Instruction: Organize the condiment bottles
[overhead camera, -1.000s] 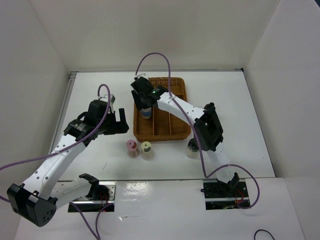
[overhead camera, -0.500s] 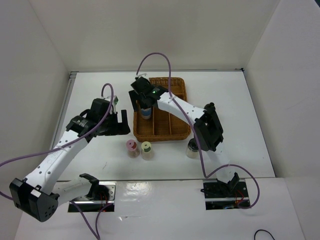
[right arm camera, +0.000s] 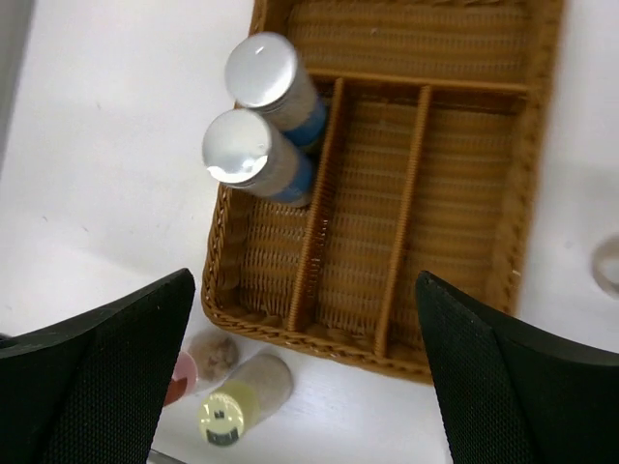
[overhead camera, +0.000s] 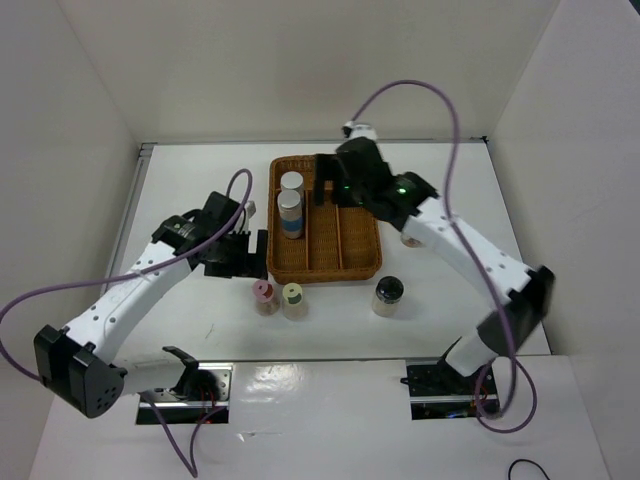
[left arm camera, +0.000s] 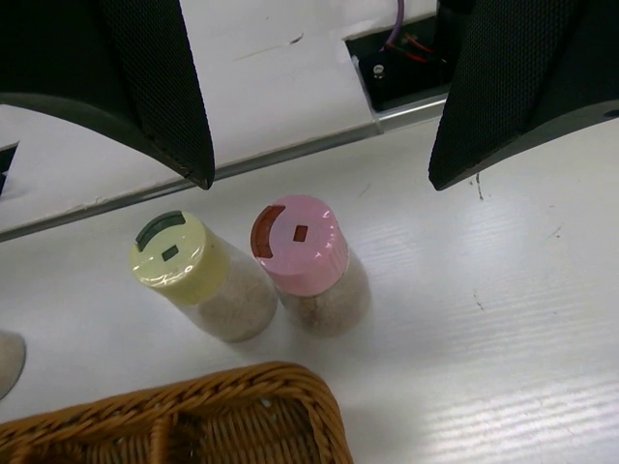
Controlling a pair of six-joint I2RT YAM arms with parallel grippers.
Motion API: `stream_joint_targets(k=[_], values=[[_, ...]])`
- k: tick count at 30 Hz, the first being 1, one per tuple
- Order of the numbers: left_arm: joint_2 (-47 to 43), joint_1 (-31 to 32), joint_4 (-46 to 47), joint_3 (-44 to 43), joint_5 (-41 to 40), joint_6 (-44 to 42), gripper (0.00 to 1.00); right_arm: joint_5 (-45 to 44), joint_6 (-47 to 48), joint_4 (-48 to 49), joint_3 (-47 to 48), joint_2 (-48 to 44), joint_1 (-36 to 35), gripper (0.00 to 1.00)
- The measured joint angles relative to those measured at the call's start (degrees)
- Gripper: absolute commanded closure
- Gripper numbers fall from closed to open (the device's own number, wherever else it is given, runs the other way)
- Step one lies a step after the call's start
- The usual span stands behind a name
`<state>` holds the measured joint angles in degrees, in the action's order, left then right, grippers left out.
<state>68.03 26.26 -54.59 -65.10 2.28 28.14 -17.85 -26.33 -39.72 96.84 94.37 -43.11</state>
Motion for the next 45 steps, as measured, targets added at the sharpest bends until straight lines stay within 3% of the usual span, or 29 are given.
stream_joint_targets(k=[6, 13, 35, 45], values=[[2.9, 3.0, -0.5, 0.0, -0.3, 0.3, 0.03, 1.6, -2.7, 2.7, -14.4, -17.9, 6.5, 0.01], [8.0, 6.7, -0.2, 0.0, -2.4, 0.8, 0.03, 2.2, -4.4, 2.2, -24.2, -18.7, 6.3, 0.01], [13.4, 7.9, 1.7, 0.2, -7.0, 3.9, 0.08, 3.0, -5.4, 1.5, -32.2, -31.5, 11.9, 0.01], [16.0, 9.6, 2.0, 0.8, -8.2, 5.3, 0.20, 4.3, -5.4, 1.1, -33.6, -34.4, 14.3, 0.01]])
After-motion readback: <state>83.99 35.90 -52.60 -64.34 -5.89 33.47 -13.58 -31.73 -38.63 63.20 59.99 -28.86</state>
